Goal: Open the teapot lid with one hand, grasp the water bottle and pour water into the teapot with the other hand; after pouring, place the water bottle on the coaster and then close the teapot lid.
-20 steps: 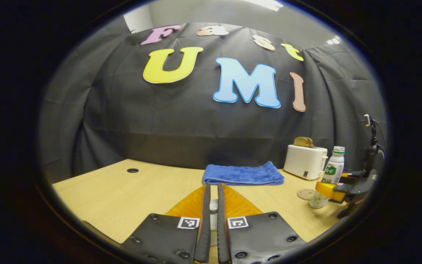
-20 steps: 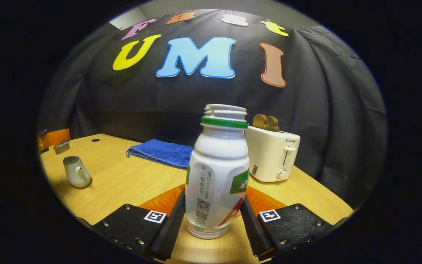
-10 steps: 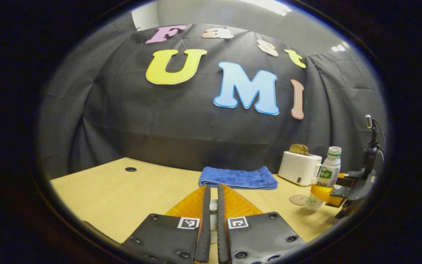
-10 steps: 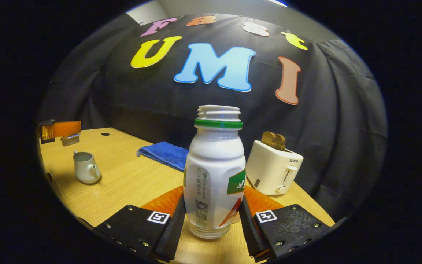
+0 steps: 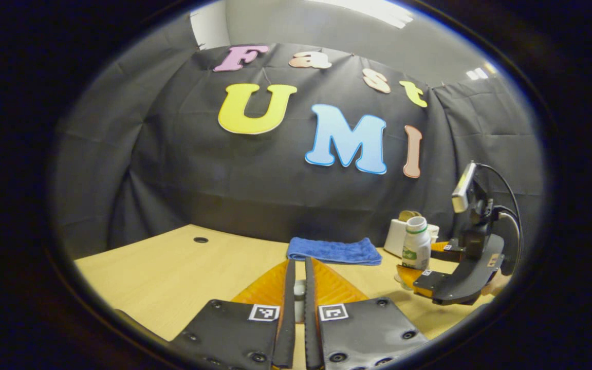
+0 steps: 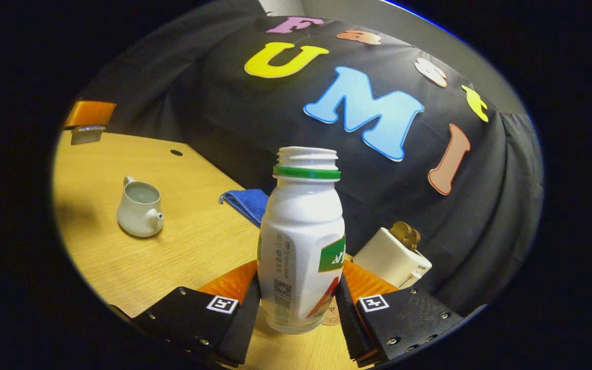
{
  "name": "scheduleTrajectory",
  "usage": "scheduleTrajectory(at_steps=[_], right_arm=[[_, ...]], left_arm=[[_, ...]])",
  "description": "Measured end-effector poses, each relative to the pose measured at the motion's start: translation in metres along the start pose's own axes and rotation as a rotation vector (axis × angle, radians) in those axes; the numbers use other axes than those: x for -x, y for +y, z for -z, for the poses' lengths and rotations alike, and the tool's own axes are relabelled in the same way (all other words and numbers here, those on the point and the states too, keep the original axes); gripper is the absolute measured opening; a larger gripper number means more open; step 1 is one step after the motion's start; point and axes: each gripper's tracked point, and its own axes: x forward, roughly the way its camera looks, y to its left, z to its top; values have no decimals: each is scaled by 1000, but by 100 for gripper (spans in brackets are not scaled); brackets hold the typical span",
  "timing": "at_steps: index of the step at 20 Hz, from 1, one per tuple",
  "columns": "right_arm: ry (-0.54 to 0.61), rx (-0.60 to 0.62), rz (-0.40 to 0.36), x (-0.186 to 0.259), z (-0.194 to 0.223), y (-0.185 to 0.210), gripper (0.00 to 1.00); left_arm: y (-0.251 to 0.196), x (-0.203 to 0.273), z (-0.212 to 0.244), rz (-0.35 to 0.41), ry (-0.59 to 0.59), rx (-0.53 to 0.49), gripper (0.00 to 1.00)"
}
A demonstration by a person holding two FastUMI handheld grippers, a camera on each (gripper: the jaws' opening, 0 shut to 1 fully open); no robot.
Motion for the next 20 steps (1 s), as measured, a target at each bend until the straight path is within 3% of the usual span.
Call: scheduleTrajectory(at_steps=[5,6,7,10,12,15,16,20], right_arm=[[-5,191,15,-9,-17,28,71],[-6,224,22,-11,-18,32,71],[-5,254,28,-14,-21,36,71],[25,363,41,-20,-21,47,71],[44,432,42,-24,-21,55,71],[44,533,60,-28,-25,63,71],[40,563,64,-30,-26,65,71],[21,683,86,-37,-36,69,71]], left_arm=[[12,40,-11,-26,-56,-42,18],[15,44,-10,-28,-56,-44,14],[15,45,-6,-25,-52,-35,18],[24,46,3,-33,-42,3,14],[28,45,7,-40,-27,9,18],[28,43,12,-27,-12,18,14],[29,42,13,-26,-7,21,18],[31,45,13,-31,-12,17,18]])
